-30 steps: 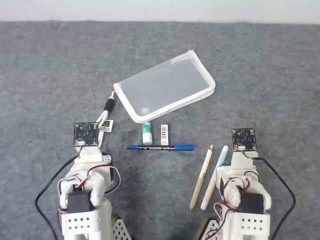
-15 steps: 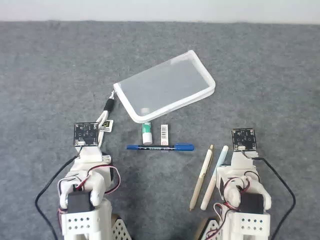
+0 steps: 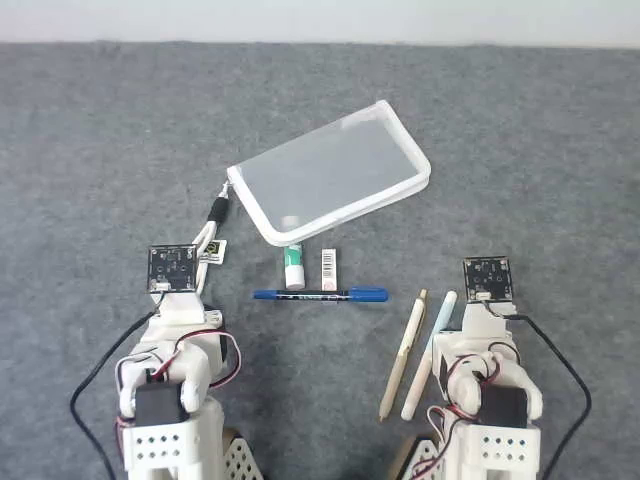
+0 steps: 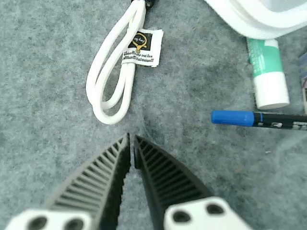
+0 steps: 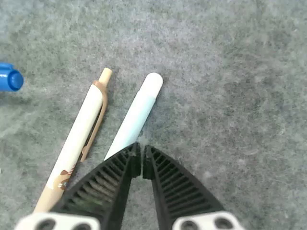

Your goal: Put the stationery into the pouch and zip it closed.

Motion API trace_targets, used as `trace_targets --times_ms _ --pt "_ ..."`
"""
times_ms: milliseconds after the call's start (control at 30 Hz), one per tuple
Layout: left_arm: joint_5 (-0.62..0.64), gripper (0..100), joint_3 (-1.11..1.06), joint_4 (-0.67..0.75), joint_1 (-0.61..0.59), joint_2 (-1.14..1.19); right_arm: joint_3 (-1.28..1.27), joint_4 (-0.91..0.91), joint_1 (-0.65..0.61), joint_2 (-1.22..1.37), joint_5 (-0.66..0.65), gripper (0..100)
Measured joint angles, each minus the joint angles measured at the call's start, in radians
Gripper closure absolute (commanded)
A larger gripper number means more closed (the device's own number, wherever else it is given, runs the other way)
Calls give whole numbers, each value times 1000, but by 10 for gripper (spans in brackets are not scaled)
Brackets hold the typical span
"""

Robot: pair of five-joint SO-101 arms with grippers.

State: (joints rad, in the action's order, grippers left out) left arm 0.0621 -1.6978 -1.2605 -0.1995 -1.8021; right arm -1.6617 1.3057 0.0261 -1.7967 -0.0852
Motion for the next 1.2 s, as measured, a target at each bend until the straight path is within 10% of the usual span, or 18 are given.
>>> trace_targets --times_ms 500,900,1200 --pt "0 988 0 0 26 0 0 0 -2 0 0 988" --pt "-319 987 94 78 -71 0 0 0 -28 0 0 988" --pt "-333 874 252 91 -75 0 0 0 -28 0 0 988"
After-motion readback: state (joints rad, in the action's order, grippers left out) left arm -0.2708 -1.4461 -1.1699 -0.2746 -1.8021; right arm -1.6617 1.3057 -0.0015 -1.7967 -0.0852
